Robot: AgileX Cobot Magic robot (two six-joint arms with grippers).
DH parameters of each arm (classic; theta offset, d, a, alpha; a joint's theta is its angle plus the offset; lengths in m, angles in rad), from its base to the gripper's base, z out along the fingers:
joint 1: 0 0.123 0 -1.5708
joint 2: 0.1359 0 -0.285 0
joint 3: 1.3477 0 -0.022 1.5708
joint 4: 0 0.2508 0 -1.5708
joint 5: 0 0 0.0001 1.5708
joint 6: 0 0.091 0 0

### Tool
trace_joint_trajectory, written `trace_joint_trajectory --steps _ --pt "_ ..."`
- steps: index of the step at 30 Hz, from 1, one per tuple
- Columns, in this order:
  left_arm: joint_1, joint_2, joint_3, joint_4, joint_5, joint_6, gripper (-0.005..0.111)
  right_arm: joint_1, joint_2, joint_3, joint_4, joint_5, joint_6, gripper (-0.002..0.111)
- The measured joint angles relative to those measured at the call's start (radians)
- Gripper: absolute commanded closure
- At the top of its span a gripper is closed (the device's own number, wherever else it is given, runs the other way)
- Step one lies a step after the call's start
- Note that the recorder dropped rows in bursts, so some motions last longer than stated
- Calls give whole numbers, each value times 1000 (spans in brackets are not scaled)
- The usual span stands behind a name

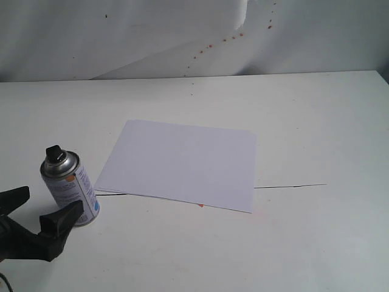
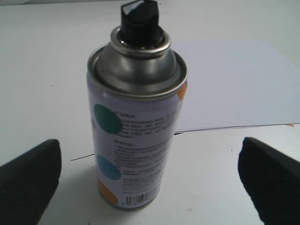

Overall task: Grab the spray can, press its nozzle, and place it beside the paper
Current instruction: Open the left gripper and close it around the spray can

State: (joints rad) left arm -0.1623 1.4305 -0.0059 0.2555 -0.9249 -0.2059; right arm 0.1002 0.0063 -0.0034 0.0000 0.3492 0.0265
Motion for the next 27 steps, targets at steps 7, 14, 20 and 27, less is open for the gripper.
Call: trace_joint_trajectory --steps 7,14,20,27 --pt "0 36 0 -2 -44 0 12 0 0 0 0 0 0 108" --pt "0 92 2 -2 -66 22 12 0 0 0 0 0 0 108" --pt "0 97 -30 -2 -42 25 12 0 0 0 0 0 0 108" --pt "0 170 -74 -2 -41 26 12 0 0 0 0 0 0 108"
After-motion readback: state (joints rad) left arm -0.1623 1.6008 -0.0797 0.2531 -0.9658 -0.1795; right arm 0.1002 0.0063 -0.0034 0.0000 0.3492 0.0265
